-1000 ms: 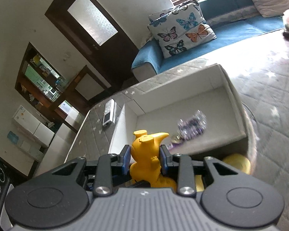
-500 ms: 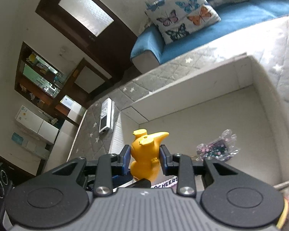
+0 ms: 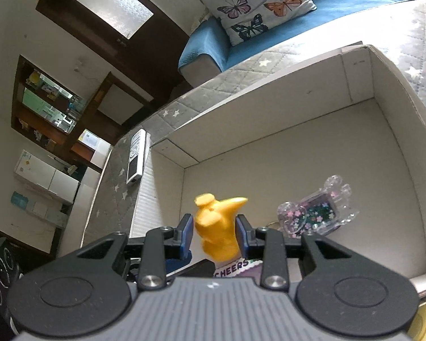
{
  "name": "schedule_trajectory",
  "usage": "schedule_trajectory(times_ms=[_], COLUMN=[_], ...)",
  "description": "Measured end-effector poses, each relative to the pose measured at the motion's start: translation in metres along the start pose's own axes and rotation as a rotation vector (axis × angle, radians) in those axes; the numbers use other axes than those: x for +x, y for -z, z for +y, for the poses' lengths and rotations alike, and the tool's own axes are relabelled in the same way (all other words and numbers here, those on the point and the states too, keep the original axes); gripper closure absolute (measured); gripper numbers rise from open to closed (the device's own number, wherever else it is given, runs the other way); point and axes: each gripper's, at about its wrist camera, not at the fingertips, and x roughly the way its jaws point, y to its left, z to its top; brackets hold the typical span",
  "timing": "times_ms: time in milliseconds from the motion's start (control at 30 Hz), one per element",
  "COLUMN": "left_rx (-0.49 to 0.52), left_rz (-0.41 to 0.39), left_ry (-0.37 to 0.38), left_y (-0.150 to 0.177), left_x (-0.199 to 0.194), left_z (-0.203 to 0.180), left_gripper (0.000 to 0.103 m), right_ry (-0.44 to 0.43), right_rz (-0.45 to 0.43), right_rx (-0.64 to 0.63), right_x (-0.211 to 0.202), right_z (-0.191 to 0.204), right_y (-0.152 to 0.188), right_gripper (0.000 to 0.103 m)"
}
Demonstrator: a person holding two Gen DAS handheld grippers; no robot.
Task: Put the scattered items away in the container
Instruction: 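Carry the duck with the right tool over the open box, then open the right tool to drop the duck into the box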
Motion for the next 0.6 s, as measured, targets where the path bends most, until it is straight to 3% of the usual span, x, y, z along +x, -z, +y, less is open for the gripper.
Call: schedule_trajectory(times_ms=[167,533,600], left_rx=[-0.003,-0.008,-0.002], left_rz=[-0.007,-0.067,-0.080], left_ry=[-0.009,-0.023,-0.027], left_y=[0.001,0.009,0.012], left_x=[-0.004,-0.026,-0.033], left_z=[-0.001,-0.008,-0.011], left_gripper=[0.075,0.074,0.074], right_ry=[0.020,0.069,0.074], right_rz=[-0.009,-0.087,-0.099], right_rx=[-0.032,-0.130,-0.142], right_x=[-0.004,-0.036,-0.043], right_z=[0.004,0.023,0.025], right_y=[0.001,0.017,0.020], right_gripper=[0.069,0.037,0.035])
